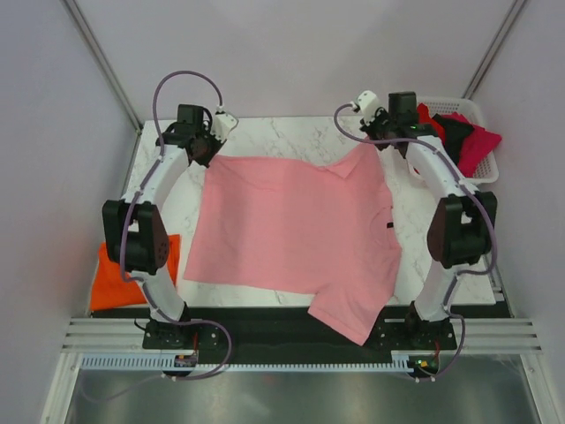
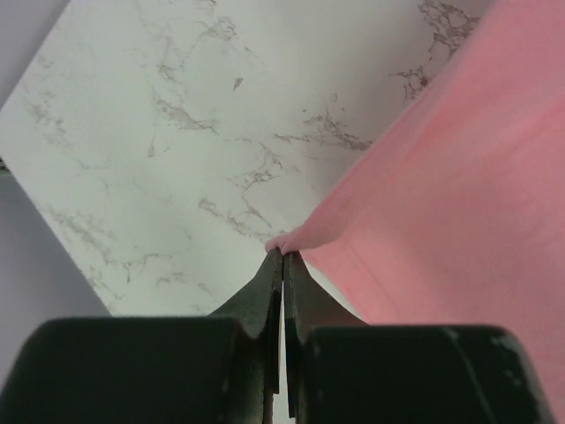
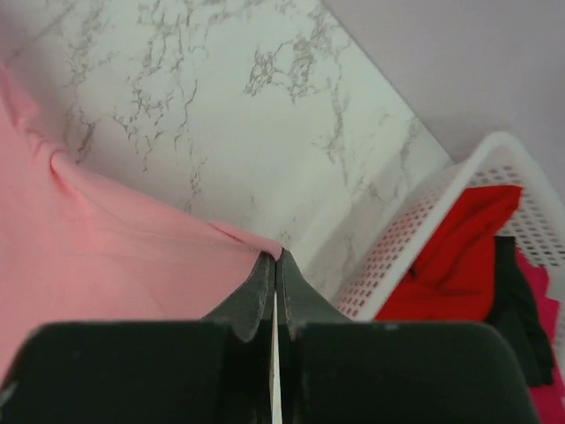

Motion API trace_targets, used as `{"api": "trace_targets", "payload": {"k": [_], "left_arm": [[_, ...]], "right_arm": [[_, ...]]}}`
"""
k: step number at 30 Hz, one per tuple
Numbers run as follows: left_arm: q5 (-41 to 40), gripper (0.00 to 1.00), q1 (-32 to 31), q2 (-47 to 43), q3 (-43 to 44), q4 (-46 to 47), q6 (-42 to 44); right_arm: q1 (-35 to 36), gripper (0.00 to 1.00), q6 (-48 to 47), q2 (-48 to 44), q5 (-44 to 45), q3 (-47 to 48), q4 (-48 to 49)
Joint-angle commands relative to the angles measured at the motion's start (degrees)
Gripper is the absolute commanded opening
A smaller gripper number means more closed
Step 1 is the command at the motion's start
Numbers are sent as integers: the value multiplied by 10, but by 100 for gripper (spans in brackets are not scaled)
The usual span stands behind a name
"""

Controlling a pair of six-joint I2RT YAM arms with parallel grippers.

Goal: Fold and stack the t-shirts
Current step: Flatten the tshirt out

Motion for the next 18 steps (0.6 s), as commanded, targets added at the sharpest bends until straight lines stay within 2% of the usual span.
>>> {"api": "trace_targets", "payload": {"k": [1, 2, 8, 14, 18], "left_arm": [[4, 2, 0, 77, 71, 34, -8], [2, 2, 0, 92, 82, 34, -10], [-34, 2, 0, 199, 155, 44, -2], [-81, 2, 1, 243, 183, 72, 0], [-98, 2, 1, 257, 185, 85, 5]], "right_arm": [[24, 0, -17, 96, 64, 78, 36], [26, 0, -12, 146, 76, 123, 35], [42, 0, 9, 303, 149, 286, 25], [48, 0, 22, 388, 184, 384, 36], [49, 0, 25, 413, 197, 404, 79]]}}
